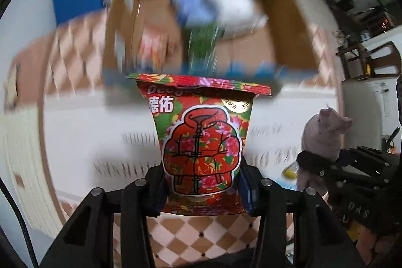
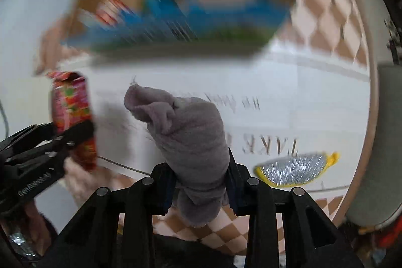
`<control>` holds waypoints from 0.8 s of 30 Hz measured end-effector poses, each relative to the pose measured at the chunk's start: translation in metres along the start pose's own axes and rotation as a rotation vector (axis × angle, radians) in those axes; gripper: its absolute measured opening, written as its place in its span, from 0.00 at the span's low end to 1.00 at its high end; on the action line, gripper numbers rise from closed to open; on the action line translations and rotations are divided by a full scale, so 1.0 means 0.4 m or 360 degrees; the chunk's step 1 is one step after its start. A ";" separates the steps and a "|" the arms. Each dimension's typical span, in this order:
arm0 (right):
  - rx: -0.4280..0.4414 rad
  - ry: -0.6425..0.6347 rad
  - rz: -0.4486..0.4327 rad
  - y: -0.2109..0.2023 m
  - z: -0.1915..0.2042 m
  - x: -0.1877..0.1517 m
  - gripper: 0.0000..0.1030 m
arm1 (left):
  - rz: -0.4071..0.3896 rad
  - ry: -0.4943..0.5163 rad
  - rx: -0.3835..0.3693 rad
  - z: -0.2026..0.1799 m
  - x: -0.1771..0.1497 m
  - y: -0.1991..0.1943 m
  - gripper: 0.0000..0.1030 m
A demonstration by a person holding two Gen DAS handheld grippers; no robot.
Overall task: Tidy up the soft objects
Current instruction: 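Place the red bag and grey cloth into the box, open both tools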
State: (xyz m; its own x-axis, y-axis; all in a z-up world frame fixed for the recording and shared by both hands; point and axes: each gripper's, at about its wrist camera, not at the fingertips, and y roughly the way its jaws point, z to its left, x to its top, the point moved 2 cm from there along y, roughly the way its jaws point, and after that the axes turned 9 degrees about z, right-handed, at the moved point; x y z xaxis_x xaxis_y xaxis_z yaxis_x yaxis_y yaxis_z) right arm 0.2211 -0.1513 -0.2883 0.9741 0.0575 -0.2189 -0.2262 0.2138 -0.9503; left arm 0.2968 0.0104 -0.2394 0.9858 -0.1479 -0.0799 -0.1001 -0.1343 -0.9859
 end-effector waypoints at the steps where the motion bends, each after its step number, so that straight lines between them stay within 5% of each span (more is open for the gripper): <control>1: 0.0033 -0.0010 -0.0056 -0.053 0.012 0.015 0.35 | -0.0031 0.0013 0.0007 -0.004 0.047 -0.032 0.42; 5: 0.0103 0.0012 -0.0178 -0.168 0.037 0.124 0.35 | -0.0073 -0.0006 0.0113 0.038 0.183 -0.059 0.42; 12: 0.0128 0.0183 -0.0124 -0.148 -0.008 0.391 0.35 | 0.0176 -0.0114 0.0137 0.110 0.452 0.070 0.42; 17: 0.0067 0.0215 0.0003 -0.041 -0.028 0.495 0.35 | 0.0290 -0.0159 0.0215 0.160 0.543 0.128 0.42; 24: 0.0036 0.0227 0.0111 0.056 -0.033 0.534 0.35 | 0.0398 -0.0209 0.0293 0.188 0.584 0.204 0.42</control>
State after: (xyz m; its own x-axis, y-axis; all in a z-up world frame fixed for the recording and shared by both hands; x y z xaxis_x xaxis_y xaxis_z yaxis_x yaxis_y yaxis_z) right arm 0.4241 -0.1469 -0.3594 0.9469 -0.0660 -0.3148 -0.2917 0.2359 -0.9270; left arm 0.5290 0.0385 -0.3494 0.9438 -0.0248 -0.3295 -0.3271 0.0710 -0.9423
